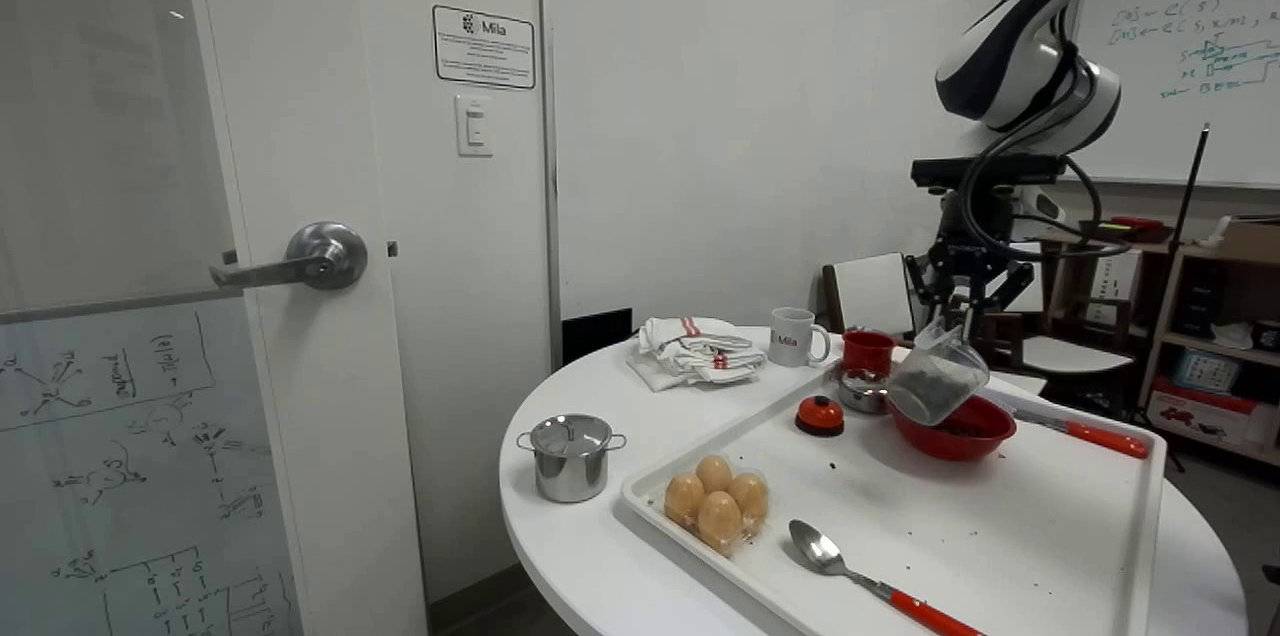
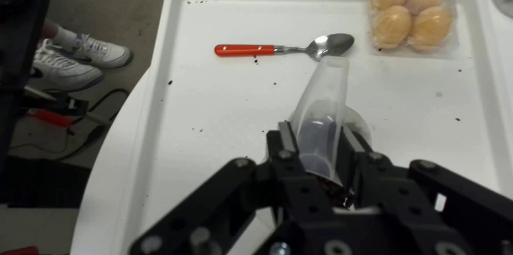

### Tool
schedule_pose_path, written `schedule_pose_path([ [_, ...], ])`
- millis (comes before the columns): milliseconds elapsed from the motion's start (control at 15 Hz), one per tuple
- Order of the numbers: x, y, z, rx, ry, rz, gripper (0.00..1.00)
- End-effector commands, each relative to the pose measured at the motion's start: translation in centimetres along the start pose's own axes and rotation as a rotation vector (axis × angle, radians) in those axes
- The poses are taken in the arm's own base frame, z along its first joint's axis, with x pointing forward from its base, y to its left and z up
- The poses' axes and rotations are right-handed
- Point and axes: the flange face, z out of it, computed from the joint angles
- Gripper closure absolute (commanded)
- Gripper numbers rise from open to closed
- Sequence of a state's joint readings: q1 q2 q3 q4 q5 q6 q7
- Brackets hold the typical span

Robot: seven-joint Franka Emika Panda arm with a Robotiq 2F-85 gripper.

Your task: Pour some of the contents of the jar into the orange bowl

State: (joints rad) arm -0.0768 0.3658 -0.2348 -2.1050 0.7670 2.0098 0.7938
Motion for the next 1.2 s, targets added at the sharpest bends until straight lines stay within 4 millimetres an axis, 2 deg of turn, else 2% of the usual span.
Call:
schedule_pose_path([
  [0,-2.4,-1.8,1.6,-0.123,0.157,0.029,0.91],
  [267,-6.4,-3.0,4.5,-0.208,0.357,0.067,0.91],
  [533,-10.6,-4.2,8.5,-0.245,0.57,0.1,0.91],
  [667,-11.9,-4.5,10.2,-0.275,0.681,0.112,0.91],
  [800,-12.7,-5.1,11.9,-0.297,0.794,0.128,0.91],
  [933,-12.6,-5.9,13.3,-0.314,0.888,0.174,0.91],
  [1133,-12.3,-6.5,15.2,-0.35,0.936,0.208,0.91],
])
